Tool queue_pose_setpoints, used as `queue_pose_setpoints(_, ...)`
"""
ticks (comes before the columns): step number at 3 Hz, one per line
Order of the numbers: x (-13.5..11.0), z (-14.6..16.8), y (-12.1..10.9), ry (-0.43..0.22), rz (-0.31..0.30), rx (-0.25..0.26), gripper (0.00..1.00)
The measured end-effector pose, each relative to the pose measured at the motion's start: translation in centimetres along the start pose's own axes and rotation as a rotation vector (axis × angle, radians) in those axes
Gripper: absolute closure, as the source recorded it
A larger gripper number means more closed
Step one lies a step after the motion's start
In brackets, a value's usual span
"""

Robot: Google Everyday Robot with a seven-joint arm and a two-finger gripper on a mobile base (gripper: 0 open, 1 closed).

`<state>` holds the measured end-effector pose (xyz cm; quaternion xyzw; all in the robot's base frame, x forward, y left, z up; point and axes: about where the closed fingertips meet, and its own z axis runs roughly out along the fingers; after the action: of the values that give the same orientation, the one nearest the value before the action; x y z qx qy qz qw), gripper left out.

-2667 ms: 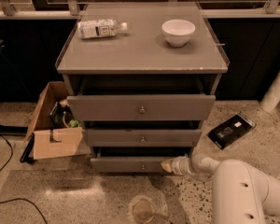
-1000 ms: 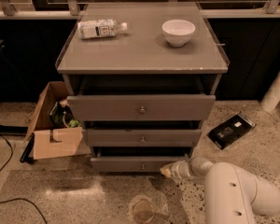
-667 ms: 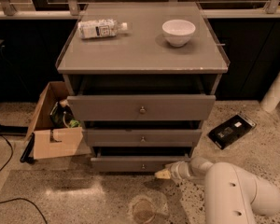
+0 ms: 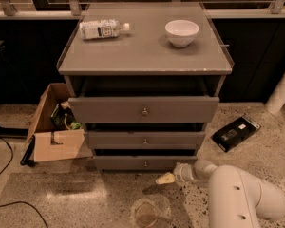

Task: Close bottom drawer

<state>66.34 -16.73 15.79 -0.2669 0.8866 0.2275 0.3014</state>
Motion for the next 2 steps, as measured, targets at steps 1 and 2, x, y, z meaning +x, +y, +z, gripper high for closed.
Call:
queue_pose_setpoints(1, 0.3, -0.1, 0.5, -0.003, -0.021, -0.026, 0.00)
queue_pose_setpoints(2, 3.8, -1.6, 1.1, -0.001, 0.040, -0.060, 0.00)
